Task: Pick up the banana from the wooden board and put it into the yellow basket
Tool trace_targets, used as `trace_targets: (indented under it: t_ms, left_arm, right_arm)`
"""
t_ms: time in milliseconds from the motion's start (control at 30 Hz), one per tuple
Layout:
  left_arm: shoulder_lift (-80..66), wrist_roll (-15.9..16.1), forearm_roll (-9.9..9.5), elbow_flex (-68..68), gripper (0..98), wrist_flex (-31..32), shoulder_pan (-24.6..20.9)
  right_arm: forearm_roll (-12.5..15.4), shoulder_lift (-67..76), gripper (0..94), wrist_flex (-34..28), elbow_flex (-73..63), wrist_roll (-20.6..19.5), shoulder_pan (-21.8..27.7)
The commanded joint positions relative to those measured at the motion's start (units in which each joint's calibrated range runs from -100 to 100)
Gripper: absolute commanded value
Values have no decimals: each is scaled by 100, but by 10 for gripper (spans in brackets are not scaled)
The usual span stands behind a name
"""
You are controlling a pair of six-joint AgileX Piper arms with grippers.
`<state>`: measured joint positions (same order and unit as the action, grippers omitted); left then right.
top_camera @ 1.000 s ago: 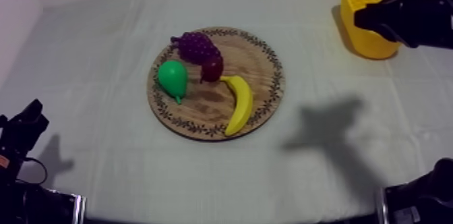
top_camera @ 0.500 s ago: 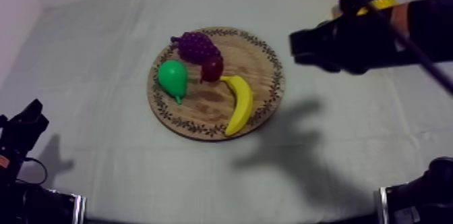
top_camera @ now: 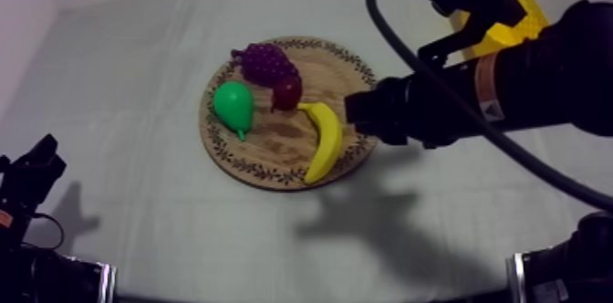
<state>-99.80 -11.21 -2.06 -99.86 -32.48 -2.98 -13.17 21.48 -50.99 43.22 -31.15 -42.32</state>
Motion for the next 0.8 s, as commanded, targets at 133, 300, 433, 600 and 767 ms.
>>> trace_targets:
  t_ms: [133,300,433,600,767]
  left_arm:
    - [-3,1,-1,-3,1,-2,-3]
    - [-3,1,-1,-3,1,-2,-3]
    - [-3,1,-1,-3,1,-2,-3]
    - [-3,2,-1,-3,1,-2,-3]
    - [-3,1,-1,-3,1,-2,-3]
  right_arm:
    - [78,9,575,231,121,428,-30]
    - [-51,-136,583,399,197,288,8]
    - [-115,-410,581,573,199,234,70]
    - [-93,-1027,574,855,64,230,144]
    - [-33,-1780,561,981,-293,296,213]
